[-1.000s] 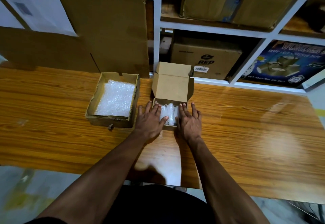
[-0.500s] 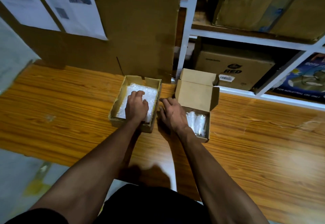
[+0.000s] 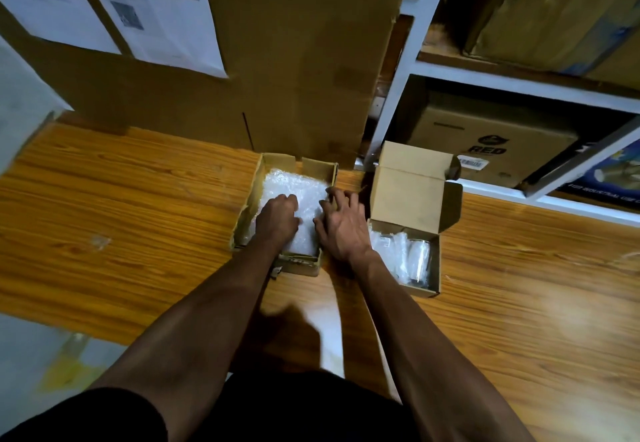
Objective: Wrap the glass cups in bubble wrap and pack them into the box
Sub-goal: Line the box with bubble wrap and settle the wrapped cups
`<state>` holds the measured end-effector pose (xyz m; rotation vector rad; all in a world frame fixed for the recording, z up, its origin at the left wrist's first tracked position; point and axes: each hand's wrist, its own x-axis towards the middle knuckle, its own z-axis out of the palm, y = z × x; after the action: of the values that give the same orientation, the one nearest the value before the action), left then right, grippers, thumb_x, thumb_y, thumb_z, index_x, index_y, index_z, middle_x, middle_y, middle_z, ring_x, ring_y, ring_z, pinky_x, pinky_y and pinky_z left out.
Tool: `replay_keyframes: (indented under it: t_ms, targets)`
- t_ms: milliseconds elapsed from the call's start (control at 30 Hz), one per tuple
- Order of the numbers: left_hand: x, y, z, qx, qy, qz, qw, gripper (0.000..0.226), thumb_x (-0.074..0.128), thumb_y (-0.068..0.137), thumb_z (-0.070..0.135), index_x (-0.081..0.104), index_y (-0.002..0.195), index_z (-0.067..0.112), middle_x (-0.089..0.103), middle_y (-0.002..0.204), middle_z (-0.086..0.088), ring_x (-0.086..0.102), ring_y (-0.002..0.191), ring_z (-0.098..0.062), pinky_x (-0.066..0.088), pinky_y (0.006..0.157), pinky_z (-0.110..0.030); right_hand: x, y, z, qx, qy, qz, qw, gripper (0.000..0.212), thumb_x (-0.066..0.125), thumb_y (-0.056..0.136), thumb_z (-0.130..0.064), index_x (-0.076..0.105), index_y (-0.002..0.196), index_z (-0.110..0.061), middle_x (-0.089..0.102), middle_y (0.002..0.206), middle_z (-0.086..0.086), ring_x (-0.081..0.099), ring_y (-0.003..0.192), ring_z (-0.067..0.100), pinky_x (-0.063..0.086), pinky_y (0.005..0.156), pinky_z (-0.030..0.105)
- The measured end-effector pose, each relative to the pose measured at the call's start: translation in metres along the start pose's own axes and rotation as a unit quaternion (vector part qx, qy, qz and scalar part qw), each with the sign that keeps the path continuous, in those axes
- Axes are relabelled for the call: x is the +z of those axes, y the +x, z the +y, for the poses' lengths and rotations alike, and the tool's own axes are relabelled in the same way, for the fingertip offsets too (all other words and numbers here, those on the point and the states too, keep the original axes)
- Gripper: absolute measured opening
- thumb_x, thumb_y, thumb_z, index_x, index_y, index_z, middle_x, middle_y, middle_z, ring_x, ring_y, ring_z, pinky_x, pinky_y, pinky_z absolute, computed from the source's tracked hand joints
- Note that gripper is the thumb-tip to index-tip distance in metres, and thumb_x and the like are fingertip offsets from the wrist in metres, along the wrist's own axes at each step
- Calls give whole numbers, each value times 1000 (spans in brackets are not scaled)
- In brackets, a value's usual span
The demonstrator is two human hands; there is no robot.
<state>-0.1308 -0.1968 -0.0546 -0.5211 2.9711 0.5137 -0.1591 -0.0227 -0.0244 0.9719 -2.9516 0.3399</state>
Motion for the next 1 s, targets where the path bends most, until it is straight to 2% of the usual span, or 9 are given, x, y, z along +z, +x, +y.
replay_keyframes:
  t_ms: [167,333,467,600,700,767,833,933,1000]
  targets:
    - [-5,1,-5,-37,-89,31,995,7,78,88,24,71,87,25,74,99,-4,67,96,-29,54,76,-36,4,1,0,8,17,4,1000,45,52,99,-46,58,134,-18,41,152,12,41,126,35,42,98,49]
    - [-15,-9,-12,-50,-205,83,974,12,84,87,31,73,85,26,74,89,7,67,81,-17,58,68,-36,2,5,-5,53,78,17,995,61,51,101,-55,47,149,-17,46,146,10,44,119,33,40,95,46]
    - [-25,-18,-17,1,-237,109,965,16,78,90,42,64,89,34,67,92,15,63,81,-9,58,68,-36,-7,10,-14,158,224,45,961,77,49,97,-70,37,154,-18,46,146,9,39,127,30,33,108,48]
    - [-34,-27,-16,49,-239,124,962,16,72,91,49,62,94,37,59,99,16,59,91,-10,57,73,-42,-15,24,-18,173,313,38,933,70,55,90,-78,60,135,-23,61,132,0,48,123,23,39,104,41]
    - [-37,-31,-15,55,-263,136,954,23,70,85,59,62,96,40,55,108,15,55,107,-13,56,85,-45,-26,28,-20,209,462,37,861,40,65,99,-50,74,111,-13,76,108,3,71,103,20,55,82,30]
    - [-42,-33,-13,34,-265,142,953,34,71,83,65,63,106,41,51,121,13,47,120,-14,48,96,-42,-33,27,-19,218,554,27,803,29,64,104,-32,74,110,-6,78,105,6,75,96,18,55,71,25]
    - [-49,-35,-11,-1,-284,164,945,50,70,82,72,60,120,42,48,134,9,42,127,-17,41,100,-41,-41,23,-15,199,624,19,755,31,61,106,-28,72,117,-2,78,111,9,76,99,18,57,73,21]
    - [-64,-35,-7,-79,-348,176,917,69,66,83,77,55,137,36,48,141,6,39,131,-19,40,104,-40,-57,19,-9,180,636,19,751,32,59,107,-24,68,122,2,76,112,8,75,99,15,58,78,25]
    - [-69,-32,-7,-117,-393,124,904,78,66,80,83,53,140,35,52,138,7,43,132,-18,43,105,-39,-69,13,-4,160,639,25,752,25,57,108,-22,68,116,-1,75,103,5,73,90,12,58,79,30]
